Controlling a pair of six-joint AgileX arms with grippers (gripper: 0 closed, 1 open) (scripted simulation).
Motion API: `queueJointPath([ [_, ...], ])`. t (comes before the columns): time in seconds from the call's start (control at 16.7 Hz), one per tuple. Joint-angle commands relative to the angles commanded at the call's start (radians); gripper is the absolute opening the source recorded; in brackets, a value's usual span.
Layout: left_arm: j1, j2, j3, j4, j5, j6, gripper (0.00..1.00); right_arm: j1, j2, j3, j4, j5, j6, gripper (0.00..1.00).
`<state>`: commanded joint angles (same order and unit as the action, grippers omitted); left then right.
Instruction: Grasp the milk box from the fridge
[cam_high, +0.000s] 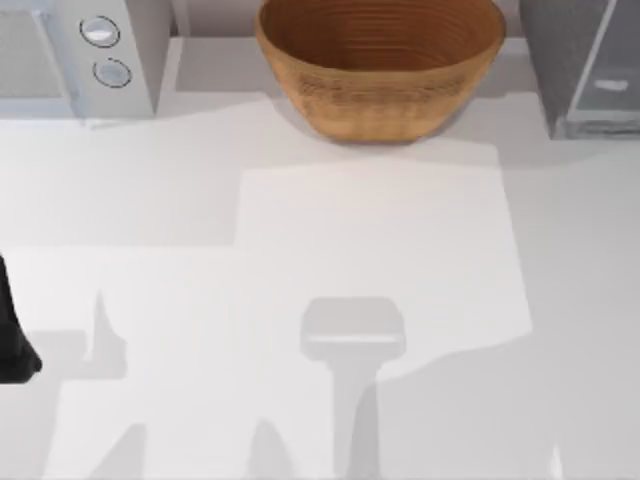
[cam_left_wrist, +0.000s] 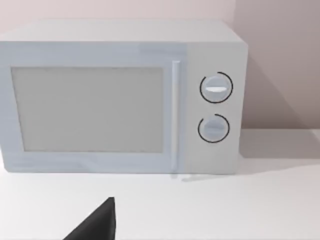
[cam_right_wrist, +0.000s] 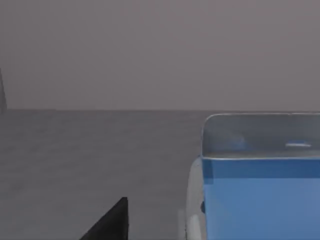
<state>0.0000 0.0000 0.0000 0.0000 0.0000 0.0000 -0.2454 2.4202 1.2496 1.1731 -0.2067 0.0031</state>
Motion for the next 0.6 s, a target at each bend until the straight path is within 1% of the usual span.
queueJointPath([
  [0.6,0.0,0.0,0.0,0.0,0.0,0.0,1.0,0.0,0.0,0.0,0.0,0.0,0.0,0.02],
])
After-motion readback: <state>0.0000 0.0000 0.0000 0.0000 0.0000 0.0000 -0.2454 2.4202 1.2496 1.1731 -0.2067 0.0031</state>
